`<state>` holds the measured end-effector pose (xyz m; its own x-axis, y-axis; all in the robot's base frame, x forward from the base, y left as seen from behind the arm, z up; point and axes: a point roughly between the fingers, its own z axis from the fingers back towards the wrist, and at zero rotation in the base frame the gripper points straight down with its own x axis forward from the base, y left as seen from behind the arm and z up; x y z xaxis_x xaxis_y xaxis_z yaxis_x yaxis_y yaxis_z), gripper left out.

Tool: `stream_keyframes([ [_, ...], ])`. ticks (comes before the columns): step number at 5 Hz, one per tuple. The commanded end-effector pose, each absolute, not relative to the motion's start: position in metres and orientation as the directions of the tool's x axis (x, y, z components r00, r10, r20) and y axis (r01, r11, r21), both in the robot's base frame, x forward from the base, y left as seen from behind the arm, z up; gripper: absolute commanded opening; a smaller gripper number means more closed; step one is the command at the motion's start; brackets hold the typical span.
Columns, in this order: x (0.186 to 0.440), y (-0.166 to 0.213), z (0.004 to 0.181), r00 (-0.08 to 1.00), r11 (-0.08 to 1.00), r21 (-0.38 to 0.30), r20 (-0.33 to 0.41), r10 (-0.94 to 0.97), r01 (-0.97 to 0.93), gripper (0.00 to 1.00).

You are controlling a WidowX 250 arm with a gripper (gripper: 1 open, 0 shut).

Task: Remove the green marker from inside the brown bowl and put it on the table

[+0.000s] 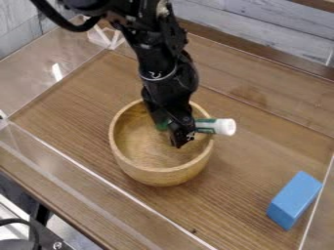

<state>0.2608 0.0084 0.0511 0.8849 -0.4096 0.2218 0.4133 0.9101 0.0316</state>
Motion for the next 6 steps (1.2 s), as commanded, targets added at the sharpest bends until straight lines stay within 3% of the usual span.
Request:
stream_keyframes([
  [1, 0.272, 0.007, 0.06, 0.868, 0.905, 0.061, 0.264, -0.421, 0.421, 1.0],
  [2, 0.272, 0.007, 0.057, 0.866, 0.904, 0.06, 0.264, -0.424, 0.424, 0.0],
  [6, 0.265, 0.009, 0.076, 0.878, 0.909, 0.019, 0.248, -0.408, 0.417, 0.0],
])
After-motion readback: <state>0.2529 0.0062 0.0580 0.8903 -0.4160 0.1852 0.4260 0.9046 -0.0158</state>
